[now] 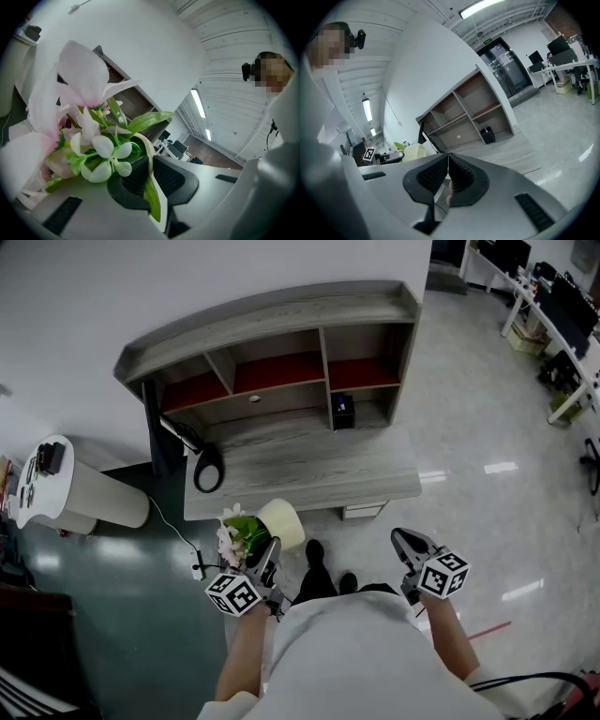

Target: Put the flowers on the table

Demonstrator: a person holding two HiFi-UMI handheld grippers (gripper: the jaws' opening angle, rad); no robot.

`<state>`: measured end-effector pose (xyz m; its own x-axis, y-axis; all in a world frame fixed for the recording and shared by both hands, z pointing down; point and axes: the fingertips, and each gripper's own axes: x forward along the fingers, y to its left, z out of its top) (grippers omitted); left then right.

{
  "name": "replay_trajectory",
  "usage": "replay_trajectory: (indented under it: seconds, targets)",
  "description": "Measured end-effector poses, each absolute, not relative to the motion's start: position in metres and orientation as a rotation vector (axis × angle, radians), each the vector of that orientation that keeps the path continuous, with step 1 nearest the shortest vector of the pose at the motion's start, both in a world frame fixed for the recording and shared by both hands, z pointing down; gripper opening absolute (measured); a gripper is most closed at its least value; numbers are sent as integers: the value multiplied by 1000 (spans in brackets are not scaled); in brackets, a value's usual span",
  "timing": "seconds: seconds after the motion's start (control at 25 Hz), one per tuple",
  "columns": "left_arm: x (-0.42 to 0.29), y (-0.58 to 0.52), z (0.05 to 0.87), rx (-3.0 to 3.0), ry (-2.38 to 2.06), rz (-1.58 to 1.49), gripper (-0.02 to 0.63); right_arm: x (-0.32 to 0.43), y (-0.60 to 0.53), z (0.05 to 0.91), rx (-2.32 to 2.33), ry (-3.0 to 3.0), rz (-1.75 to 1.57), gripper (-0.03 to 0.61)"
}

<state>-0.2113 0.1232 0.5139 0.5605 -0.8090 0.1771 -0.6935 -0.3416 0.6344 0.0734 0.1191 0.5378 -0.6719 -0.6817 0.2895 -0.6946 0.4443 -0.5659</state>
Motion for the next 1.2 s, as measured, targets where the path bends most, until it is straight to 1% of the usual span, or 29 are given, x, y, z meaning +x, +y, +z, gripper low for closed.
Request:
replay_trajectory:
  seconds: [0.4,1.2]
  targets:
    - [-215,88,517,2139,-1150,-199,44,72,94,542,1329,-2619,1074,18]
    - [-220,-30,534,2215,-954,-115,44,55,8,542,1488,-2501,1113,18]
